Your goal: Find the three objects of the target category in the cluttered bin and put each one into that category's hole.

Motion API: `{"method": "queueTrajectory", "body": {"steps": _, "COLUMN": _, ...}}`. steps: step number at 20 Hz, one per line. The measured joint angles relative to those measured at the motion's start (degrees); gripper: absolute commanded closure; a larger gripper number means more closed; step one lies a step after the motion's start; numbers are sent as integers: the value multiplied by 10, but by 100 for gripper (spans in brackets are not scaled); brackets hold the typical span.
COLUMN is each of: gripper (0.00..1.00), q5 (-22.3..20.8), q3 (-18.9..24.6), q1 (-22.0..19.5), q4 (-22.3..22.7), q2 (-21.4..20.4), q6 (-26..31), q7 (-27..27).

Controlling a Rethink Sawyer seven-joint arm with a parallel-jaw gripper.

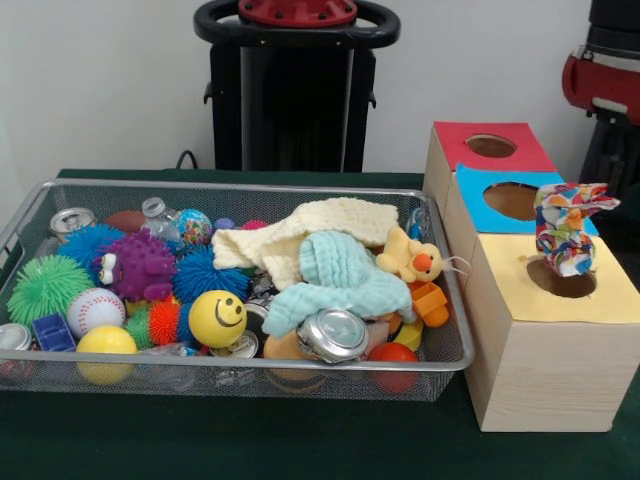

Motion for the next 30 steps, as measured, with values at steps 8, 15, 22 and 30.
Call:
{"method": "queueTrajectory", "body": {"steps": 8, "gripper": 100, "q5": 0, "q3": 12, "q1": -13, "q4": 35, "q2": -2, "q6": 0, "q7": 0}}
{"method": "queueTrajectory", "body": {"steps": 15, "gripper": 100, "q5": 0, "q3": 23, "q1": -18, "q4": 42, "q2": -2, "q6": 0, "q7": 0}}
{"method": "queueTrajectory", "body": {"steps": 22, "gripper": 100, "q5": 0, "q3": 27, "q1": -17, "q4": 42, "q2": -1, "q6": 0, "q7": 0}}
{"method": "queueTrajectory", "body": {"steps": 30, "gripper": 0, "q5": 0, "q3": 27, "q1": -14, "q4": 34, "q2": -1, "q6": 16, "q7": 0}}
